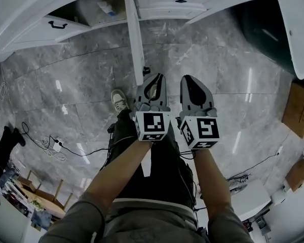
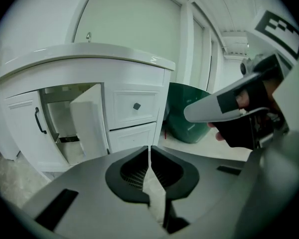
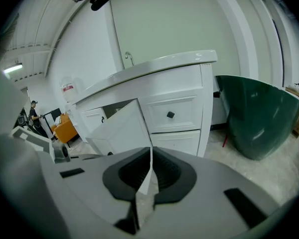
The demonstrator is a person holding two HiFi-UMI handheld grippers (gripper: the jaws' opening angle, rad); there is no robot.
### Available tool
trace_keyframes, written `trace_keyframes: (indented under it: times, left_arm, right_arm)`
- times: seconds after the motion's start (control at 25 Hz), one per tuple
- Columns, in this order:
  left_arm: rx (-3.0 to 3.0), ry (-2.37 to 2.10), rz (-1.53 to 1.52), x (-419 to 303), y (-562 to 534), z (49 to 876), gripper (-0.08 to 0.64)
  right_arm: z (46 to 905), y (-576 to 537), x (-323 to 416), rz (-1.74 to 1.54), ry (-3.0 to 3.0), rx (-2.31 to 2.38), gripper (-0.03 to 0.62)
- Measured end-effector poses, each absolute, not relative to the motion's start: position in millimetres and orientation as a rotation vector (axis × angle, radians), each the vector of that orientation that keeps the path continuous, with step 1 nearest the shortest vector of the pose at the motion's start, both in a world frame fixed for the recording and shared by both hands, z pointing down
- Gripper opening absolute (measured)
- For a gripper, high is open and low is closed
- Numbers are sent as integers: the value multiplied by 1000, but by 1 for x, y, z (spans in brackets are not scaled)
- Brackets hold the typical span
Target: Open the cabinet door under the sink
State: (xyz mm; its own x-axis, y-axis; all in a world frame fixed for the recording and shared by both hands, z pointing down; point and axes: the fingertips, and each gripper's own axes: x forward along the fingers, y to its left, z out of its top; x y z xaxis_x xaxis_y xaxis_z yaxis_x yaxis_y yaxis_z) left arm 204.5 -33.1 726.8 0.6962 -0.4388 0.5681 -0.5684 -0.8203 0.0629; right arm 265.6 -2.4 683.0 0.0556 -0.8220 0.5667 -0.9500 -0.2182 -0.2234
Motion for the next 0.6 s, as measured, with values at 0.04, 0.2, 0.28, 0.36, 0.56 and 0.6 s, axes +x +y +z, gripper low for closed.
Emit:
trace_keyframes:
  times: [0.04, 0.2, 0.28, 0.36, 0.56, 0.6]
  left_arm:
    - [2675, -799, 796, 206, -33, 725, 28]
    - [2708, -761, 715, 210, -35, 710, 28]
    - [2732, -733, 685, 214, -34, 701, 28]
    - [2738, -711, 680, 218, -31, 693, 28]
    - [2672, -721, 652, 219, -37, 666, 28]
    - [2658, -731, 642, 216, -39, 658, 28]
  right_arm:
    - [683, -1, 266, 898, -1815, 2116, 34]
    - [678, -3, 266, 899, -1818, 2114, 34]
    - [673, -3, 268, 892, -1816, 2116, 34]
    - [667, -2, 270, 885, -1813, 2116, 34]
    - [638, -5, 277, 855, -1816, 2124, 34]
    - [630, -6, 278, 844, -1821, 2123, 34]
